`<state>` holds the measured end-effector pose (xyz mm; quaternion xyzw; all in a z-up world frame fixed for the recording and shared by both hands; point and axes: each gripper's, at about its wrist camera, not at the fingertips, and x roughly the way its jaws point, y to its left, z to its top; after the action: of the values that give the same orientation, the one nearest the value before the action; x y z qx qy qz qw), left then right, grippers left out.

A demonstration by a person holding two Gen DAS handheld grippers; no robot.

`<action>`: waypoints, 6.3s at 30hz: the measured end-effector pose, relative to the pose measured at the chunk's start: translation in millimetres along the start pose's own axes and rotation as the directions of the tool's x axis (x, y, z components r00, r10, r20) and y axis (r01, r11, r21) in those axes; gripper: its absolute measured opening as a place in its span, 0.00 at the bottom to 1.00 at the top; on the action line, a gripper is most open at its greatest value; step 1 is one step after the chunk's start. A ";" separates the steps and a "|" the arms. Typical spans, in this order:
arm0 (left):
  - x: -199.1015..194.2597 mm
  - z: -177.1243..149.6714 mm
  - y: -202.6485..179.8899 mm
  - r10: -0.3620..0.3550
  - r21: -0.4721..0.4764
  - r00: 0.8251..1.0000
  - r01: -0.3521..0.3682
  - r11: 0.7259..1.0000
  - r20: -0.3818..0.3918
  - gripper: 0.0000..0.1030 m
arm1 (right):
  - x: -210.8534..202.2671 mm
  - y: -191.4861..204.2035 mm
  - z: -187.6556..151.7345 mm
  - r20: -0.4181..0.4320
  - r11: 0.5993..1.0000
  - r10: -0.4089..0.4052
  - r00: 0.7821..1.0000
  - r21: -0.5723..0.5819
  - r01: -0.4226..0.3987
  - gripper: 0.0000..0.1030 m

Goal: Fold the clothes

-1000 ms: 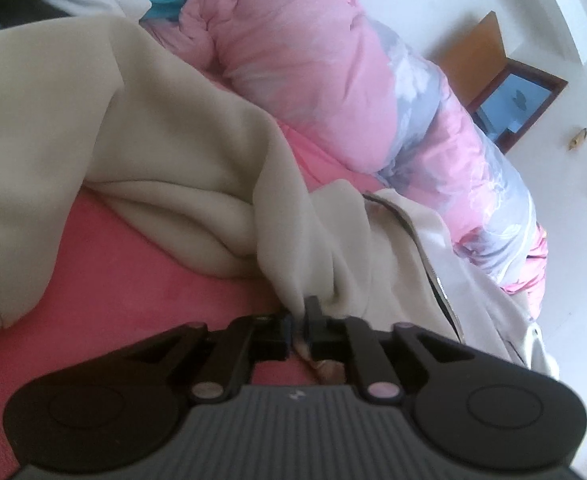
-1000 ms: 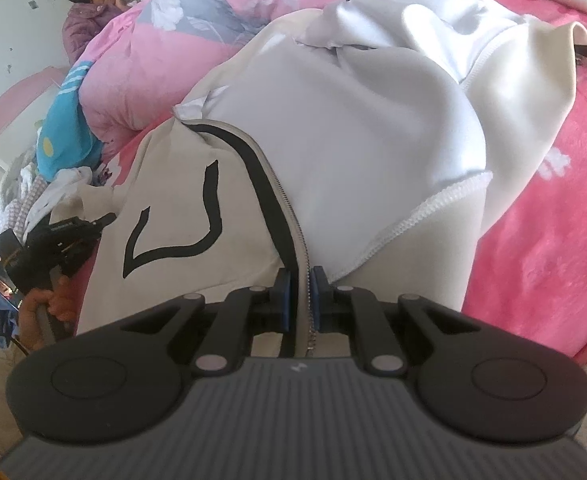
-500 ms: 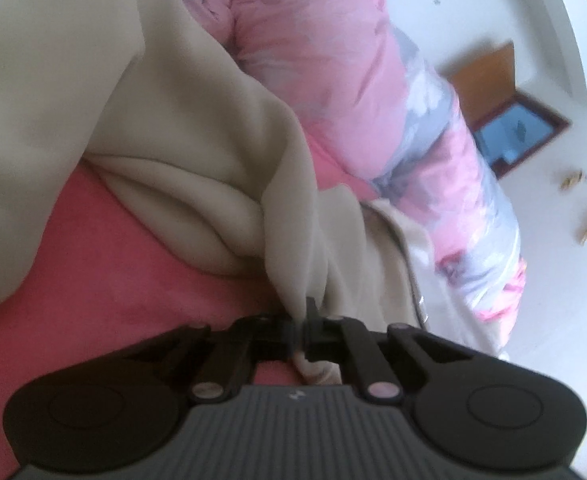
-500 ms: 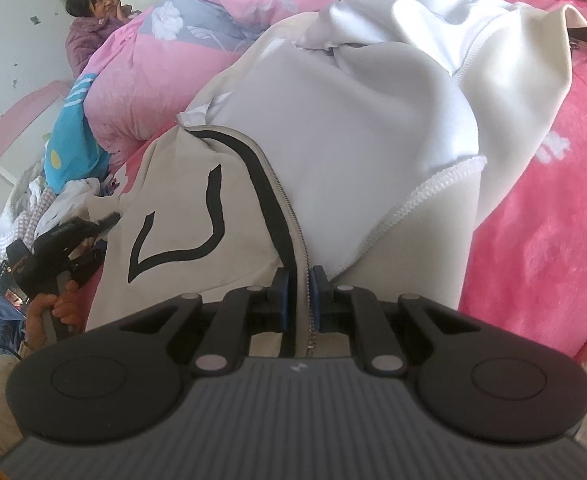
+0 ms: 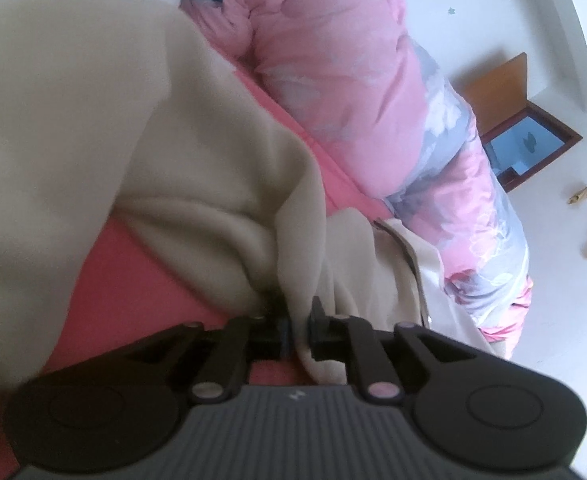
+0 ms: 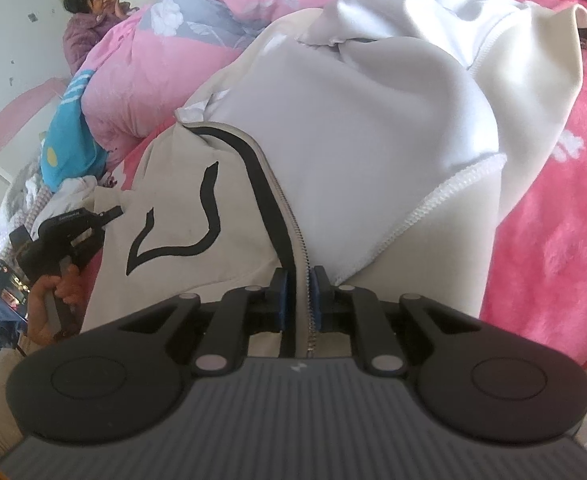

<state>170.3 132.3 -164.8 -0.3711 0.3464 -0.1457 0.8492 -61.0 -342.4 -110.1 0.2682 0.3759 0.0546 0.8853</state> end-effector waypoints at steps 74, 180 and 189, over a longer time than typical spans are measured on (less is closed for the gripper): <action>-137.7 -199.7 -30.9 -0.119 -0.010 0.920 0.125 0.992 -0.375 0.26 | -36.4 -66.7 -38.1 0.007 0.942 0.305 0.952 0.147 -0.303 0.11; 68.3 -29.1 -95.1 0.091 0.535 0.996 -0.063 0.843 -0.025 0.43 | 251.1 256.3 139.5 0.154 0.369 -0.068 0.986 -0.914 0.168 0.51; 68.1 -30.8 -95.7 0.092 0.540 0.995 -0.064 0.839 -0.024 0.44 | 309.5 255.7 131.4 0.249 0.218 -0.183 0.951 -0.933 0.286 0.37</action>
<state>198.7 16.3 -142.4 -0.0996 0.3271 -0.2116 0.9156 277.4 -89.7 -99.8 -0.3825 0.2623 0.1260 0.8769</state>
